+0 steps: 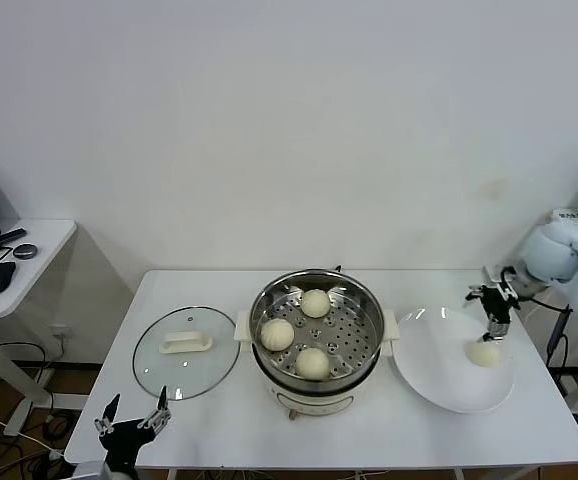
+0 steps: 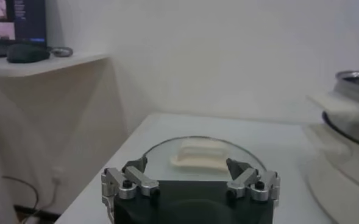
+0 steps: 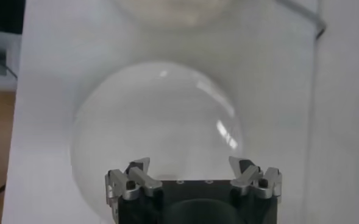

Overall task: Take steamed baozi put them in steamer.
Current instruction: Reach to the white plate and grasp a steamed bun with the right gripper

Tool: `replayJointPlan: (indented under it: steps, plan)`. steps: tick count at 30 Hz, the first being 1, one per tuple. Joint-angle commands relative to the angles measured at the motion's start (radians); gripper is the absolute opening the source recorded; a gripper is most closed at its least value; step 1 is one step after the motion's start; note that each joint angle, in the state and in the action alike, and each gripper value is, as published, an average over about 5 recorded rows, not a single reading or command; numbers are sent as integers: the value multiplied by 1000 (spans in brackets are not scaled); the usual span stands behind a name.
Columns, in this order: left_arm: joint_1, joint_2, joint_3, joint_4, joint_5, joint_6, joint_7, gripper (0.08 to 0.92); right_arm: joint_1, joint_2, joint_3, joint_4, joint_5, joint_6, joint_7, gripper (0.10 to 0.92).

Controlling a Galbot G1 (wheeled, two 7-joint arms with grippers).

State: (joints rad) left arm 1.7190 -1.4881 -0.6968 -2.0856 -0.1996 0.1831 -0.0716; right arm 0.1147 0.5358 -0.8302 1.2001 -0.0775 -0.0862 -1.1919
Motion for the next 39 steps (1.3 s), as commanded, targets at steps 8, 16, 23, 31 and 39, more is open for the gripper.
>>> replayJointPlan:
  steps: [8, 16, 23, 31, 39]
  plan:
    - [4, -1, -8, 21, 0, 1, 2, 823, -284, 77, 273, -216, -216, 38, 50, 823]
    - [8, -2, -5, 19, 4, 1, 4, 823, -309, 83, 296, -228, -223, 12, 65, 823]
    - [10, 1, -9, 16, 2, 1, 3, 823, -303, 105, 297, -226, -198, -3, 83, 823]
    - [13, -2, -1, 19, 3, -1, 2, 823, -297, 108, 284, -225, -198, -10, 82, 823]
    - [9, -9, 2, 18, 5, -2, 1, 823, -305, 110, 286, -231, -201, -9, 114, 823]
